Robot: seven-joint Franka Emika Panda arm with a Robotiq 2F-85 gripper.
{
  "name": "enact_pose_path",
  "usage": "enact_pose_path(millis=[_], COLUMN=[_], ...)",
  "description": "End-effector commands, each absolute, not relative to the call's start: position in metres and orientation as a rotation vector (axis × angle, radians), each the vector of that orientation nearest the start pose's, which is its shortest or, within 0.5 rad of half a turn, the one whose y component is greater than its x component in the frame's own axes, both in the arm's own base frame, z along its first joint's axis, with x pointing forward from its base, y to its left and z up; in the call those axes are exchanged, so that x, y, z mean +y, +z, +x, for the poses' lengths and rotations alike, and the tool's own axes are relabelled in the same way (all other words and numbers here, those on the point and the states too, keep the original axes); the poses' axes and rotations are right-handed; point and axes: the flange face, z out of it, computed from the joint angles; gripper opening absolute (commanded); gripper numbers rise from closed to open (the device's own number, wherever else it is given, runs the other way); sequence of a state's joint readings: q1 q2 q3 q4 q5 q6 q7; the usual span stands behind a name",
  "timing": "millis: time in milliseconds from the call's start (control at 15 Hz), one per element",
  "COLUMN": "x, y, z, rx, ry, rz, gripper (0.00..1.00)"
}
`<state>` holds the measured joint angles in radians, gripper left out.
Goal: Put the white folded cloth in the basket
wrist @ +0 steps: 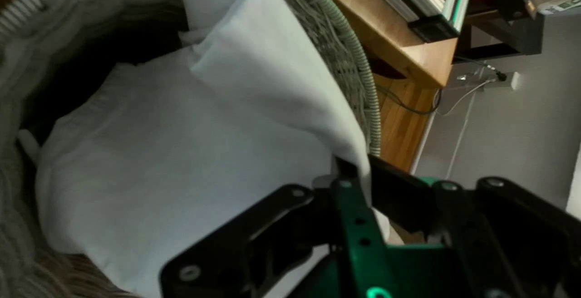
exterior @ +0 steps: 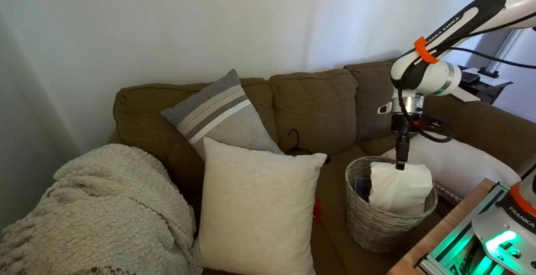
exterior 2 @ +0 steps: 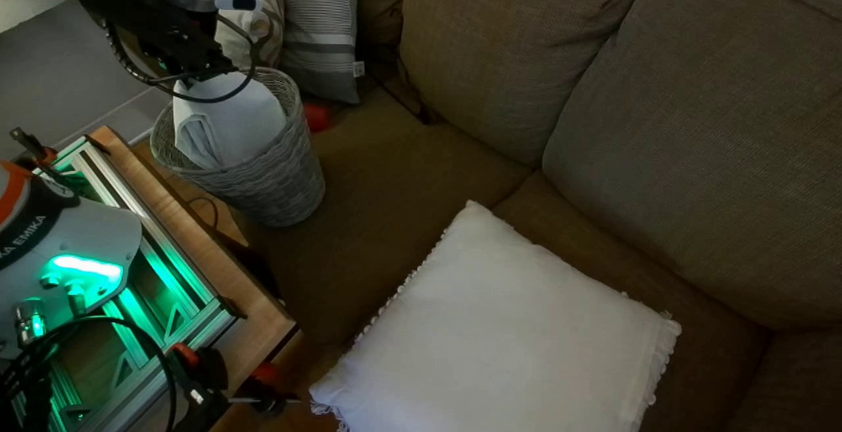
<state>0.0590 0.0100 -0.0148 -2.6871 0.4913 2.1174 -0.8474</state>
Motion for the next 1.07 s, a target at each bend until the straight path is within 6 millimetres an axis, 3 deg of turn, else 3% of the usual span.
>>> enact_pose_path(millis=[0, 200, 333, 667, 800, 1000], x=[0.067, 0.085, 0.086, 0.059, 0.049, 0.037], y=[0.208, 0.22, 0.223, 0.191, 0.178, 0.161], z=[0.352, 0.353, 0.356, 0.349, 0.347, 0.36], rx=[-0.658, -0.663, -0.652, -0.622, -0.679, -0.838], ry=[0.591, 0.656, 0.683, 0.811, 0.857, 0.758], rz=[-2.32, -2.2, -2.183, -2.277, -2.324, -2.487], gripper=[0.03, 0.03, 0.03, 0.03, 0.03, 0.03])
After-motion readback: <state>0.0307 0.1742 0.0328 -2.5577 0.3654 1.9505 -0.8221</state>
